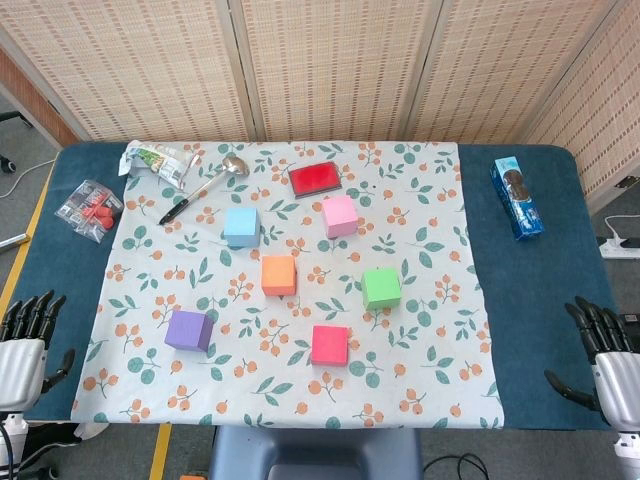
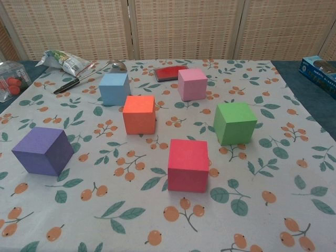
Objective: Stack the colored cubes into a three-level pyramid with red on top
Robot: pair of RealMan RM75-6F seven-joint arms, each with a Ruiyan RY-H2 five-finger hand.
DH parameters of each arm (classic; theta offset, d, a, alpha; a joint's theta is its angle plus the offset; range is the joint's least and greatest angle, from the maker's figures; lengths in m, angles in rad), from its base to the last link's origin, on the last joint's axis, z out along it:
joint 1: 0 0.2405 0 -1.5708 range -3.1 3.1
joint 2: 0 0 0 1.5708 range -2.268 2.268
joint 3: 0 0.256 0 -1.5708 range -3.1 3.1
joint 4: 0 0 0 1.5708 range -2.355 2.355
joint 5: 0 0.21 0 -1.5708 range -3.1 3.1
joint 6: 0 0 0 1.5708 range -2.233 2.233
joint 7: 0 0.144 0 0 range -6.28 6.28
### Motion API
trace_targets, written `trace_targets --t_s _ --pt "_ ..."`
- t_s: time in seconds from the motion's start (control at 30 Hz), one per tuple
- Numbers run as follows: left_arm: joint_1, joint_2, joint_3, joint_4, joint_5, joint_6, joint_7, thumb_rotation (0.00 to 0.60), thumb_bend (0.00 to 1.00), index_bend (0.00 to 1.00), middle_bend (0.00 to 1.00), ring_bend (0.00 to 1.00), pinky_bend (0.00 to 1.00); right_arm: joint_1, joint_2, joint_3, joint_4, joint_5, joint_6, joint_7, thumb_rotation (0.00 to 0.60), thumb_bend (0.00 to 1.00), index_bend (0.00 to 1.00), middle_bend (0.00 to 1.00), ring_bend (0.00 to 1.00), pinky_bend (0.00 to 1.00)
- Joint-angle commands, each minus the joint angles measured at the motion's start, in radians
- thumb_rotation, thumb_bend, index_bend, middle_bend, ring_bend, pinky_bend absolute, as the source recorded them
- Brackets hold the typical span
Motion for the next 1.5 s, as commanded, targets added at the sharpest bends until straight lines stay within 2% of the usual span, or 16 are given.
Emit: trace_targets --t_s 0.03,0.2,0.37,0.5,0.6,0.7,0.87,1.0,1.1,1.33,1.5 --pt "-0.003 0.004 0.003 -0.006 0.011 0.001 0.008 0.600 0.40 0.08 0.04 0.00 0.00 -0.003 0.006 -0.001 0.002 -0.003 0.006 0.009 0.600 0.08 0.00 0.00 0.00 0.00" --pt "-0.018 0.019 -0.008 -0.028 0.030 0.002 0.002 0.600 0.40 0.08 0.04 0.00 0.00 -0.006 0.015 0.002 0.008 -0.019 0.029 0.037 0.600 0.08 0.00 0.00 0.00 0.00" --pt "-0.098 0.055 -0.047 -0.053 0.041 -0.078 -0.032 0.600 0.40 0.09 0.04 0.00 0.00 0.006 0.037 0.010 0.002 -0.031 0.029 0.035 0.600 0.08 0.00 0.00 0.00 0.00" --pt "-0.192 0.082 -0.097 -0.078 0.024 -0.184 -0.059 0.600 0.40 0.09 0.04 0.00 0.00 0.025 0.058 0.012 -0.021 -0.048 0.012 0.023 0.600 0.08 0.00 0.00 0.00 0.00" --pt "-0.293 0.087 -0.150 -0.072 -0.031 -0.316 -0.123 0.600 0.40 0.11 0.06 0.00 0.00 0.038 0.065 0.012 -0.036 -0.058 -0.001 0.015 0.600 0.08 0.00 0.00 0.00 0.00" --pt "-0.408 0.068 -0.199 -0.022 -0.102 -0.474 -0.165 0.600 0.40 0.12 0.08 0.01 0.01 0.046 0.068 0.010 -0.045 -0.060 -0.013 0.005 0.600 0.08 0.00 0.00 0.00 0.00" --pt "-0.598 -0.037 -0.242 0.156 -0.221 -0.714 -0.142 0.600 0.40 0.16 0.12 0.05 0.08 0.049 0.069 0.013 -0.061 -0.036 -0.031 -0.016 0.600 0.08 0.00 0.00 0.00 0.00" --pt "-0.734 -0.159 -0.253 0.359 -0.330 -0.911 -0.164 0.600 0.40 0.13 0.12 0.05 0.08 0.053 0.069 0.022 -0.072 -0.003 -0.049 -0.034 0.600 0.08 0.00 0.00 0.00 0.00" --pt "-0.811 -0.248 -0.255 0.511 -0.379 -1.016 -0.190 0.600 0.40 0.09 0.10 0.03 0.06 0.058 0.070 0.030 -0.083 0.024 -0.064 -0.051 0.600 0.08 0.00 0.00 0.00 0.00" --pt "-0.947 -0.406 -0.248 0.805 -0.396 -1.192 -0.254 0.600 0.40 0.00 0.00 0.00 0.02 0.076 0.067 0.048 -0.103 0.076 -0.103 -0.087 0.600 0.08 0.00 0.00 0.00 0.00" --pt "-1.006 -0.467 -0.267 0.918 -0.399 -1.307 -0.334 0.600 0.40 0.00 0.00 0.00 0.02 0.087 0.064 0.060 -0.109 0.105 -0.123 -0.101 0.600 0.08 0.00 0.00 0.00 0.00"
